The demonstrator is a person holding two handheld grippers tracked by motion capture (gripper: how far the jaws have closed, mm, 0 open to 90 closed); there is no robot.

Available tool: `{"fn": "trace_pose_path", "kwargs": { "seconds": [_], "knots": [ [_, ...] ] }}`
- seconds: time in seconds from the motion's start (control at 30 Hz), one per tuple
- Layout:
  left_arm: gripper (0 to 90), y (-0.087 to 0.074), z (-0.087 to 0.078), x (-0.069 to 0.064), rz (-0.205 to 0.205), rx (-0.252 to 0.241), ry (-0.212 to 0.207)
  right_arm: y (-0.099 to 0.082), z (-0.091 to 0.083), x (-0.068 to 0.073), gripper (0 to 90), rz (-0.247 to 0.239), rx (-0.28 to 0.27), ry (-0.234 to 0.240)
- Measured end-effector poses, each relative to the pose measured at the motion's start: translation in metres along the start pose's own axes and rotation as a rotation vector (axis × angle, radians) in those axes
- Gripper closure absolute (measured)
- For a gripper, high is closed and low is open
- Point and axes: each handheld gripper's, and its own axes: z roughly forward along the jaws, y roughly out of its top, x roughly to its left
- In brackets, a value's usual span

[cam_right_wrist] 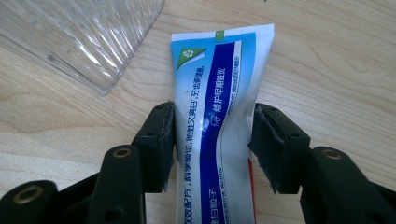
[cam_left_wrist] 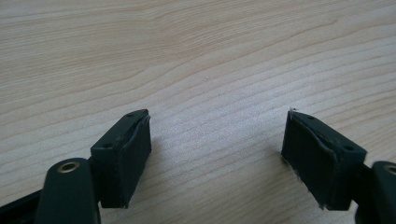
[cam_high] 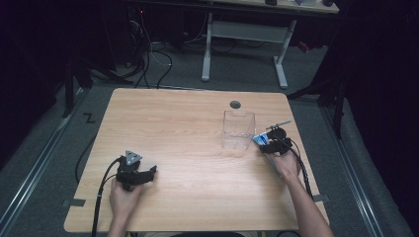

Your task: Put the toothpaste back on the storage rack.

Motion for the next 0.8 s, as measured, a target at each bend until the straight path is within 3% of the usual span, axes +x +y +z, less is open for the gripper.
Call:
{"fn": "trace_pose_path", "kwargs": {
  "seconds": [0.4,0.5,0.8],
  "knots": [
    [24.3,0.0,0.0,0.0,0.001,0.0,0.0,0.004,0.004,-0.003,49.7,0.015,0.055,0.013],
    [24.3,0.0,0.0,0.0,0.0,0.0,0.0,0.009,0.005,-0.003,49.4,0.005,0.097,0.013],
    [24.3,0.0,0.0,0.0,0.001,0.0,0.0,0.013,0.007,-0.004,53.4,-0.006,0.151,0.008]
  ]
}}
